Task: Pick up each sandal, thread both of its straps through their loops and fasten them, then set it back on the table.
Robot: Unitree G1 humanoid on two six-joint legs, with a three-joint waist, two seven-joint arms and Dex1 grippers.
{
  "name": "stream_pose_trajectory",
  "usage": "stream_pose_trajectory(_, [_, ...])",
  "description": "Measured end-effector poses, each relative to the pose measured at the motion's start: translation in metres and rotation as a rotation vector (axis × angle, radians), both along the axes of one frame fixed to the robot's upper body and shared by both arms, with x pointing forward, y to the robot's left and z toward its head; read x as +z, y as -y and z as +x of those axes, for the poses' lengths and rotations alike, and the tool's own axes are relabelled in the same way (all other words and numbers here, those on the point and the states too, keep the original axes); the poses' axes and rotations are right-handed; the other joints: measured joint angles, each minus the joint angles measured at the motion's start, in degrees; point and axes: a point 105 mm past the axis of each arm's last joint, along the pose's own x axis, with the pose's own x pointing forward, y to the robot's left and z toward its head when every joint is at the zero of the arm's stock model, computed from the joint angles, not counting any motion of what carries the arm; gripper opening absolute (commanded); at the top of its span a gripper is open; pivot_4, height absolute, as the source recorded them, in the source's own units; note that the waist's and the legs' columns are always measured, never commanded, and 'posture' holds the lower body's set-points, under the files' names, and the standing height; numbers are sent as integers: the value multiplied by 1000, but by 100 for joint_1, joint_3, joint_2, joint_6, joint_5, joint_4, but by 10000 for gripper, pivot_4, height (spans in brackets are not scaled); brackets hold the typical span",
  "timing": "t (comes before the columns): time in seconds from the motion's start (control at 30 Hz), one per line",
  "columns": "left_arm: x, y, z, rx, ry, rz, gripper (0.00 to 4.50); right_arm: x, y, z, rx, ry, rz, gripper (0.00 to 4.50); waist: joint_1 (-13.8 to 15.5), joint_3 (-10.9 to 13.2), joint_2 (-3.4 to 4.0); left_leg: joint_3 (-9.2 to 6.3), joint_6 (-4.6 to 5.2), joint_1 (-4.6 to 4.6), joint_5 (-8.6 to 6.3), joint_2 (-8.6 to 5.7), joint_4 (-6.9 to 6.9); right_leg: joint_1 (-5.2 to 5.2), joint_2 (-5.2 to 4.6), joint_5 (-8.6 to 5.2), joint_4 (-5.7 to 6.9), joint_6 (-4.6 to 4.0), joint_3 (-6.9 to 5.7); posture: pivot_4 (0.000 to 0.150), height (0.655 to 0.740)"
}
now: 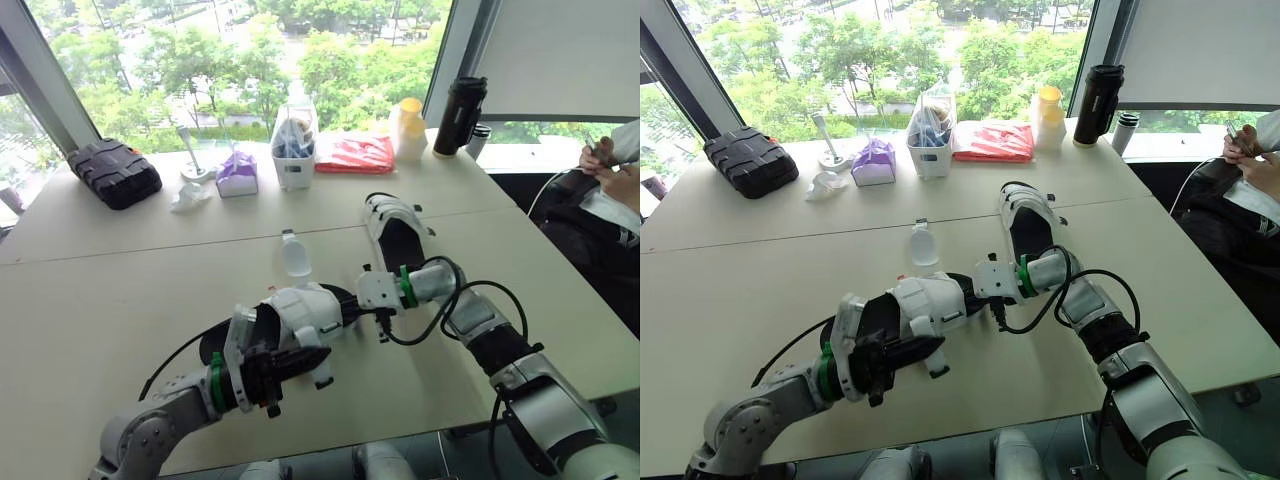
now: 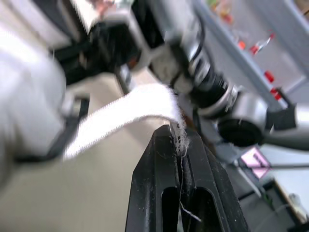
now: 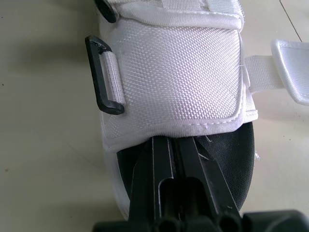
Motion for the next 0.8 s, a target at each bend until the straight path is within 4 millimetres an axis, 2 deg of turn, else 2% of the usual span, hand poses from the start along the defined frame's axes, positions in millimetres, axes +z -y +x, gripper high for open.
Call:
stream_pose_trajectory(0.1, [7, -5, 20, 63, -37, -68, 333, 0, 0, 1, 2, 2, 1, 0, 1, 2, -3, -1, -2, 0, 1, -1, 1, 0, 2, 2, 1, 2, -1, 1500, 7400])
stream_pose_trajectory(0.23, [8, -11, 36, 127, -107, -138, 333, 0, -2, 2, 2, 5, 8, 0, -5, 2, -3, -1, -5, 0, 3, 0, 1, -1, 2, 3, 1, 3, -1, 1500, 7400])
stream_pose_trajectory(0.53, [-2, -15, 48, 183, -335, -278, 333, 0, -4, 3, 4, 13, 8, 0, -10, 1, -4, -3, -28, 3, 16, 0, 1, 0, 2, 6, 3, 0, 0, 1500, 7400])
stream_pose_trajectory(0.57, [-3, -15, 48, 184, -354, -288, 5945, 0, -4, 4, 5, 16, 6, 0, -10, 1, -4, -3, -29, 2, 16, 0, 1, 0, 3, 6, 4, -1, 0, 1500, 7400])
stream_pose_trajectory(0.63, [0, -16, 49, 189, -370, -313, 13304, 0, -5, 4, 7, 18, 2, 0, -11, 0, -5, -2, -31, 3, 17, 0, 1, 0, 4, 6, 4, -2, 0, 1500, 7400])
stream_pose_trajectory(0.73, [6, -17, 49, 194, -377, -359, 28993, 0, -4, 4, 7, 19, 2, 0, -8, -2, -6, -2, -34, 6, 19, 0, 1, 5, 4, 6, 3, -3, -1, 1500, 7400])
stream_pose_trajectory(0.8, [9, -16, 50, 199, -385, -384, 28993, 0, -4, 5, 6, 18, 2, 0, -7, -3, -8, -1, -36, 9, 20, -1, 2, 10, 4, 6, 3, -4, -1, 1500, 7400])
